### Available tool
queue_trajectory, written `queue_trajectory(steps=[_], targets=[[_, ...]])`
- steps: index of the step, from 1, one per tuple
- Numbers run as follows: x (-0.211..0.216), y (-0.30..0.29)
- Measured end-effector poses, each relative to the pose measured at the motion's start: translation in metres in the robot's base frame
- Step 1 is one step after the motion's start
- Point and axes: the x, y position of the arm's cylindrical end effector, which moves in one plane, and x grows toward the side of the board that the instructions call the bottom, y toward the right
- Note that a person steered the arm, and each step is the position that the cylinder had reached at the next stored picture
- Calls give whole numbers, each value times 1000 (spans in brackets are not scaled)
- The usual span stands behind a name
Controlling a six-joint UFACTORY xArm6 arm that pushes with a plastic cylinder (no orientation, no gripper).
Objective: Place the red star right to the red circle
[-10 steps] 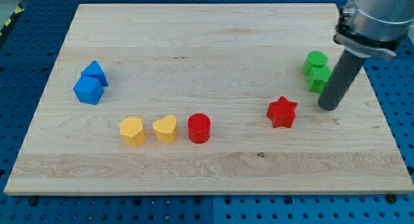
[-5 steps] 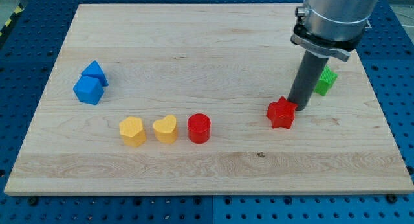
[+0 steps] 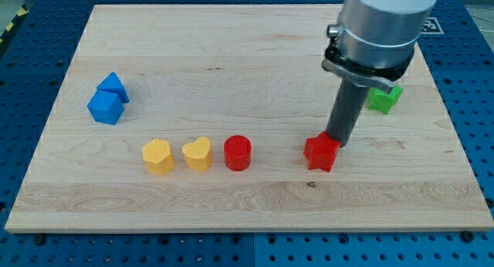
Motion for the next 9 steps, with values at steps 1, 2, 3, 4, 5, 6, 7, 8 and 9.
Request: queue_trajectory(steps=[1,2,3,4,5,6,7,8,9], targets=[[2,-9],[2,16],[15,33],[30,30],[28,2],[23,-29],[22,-50],[18,-53],[8,-30]])
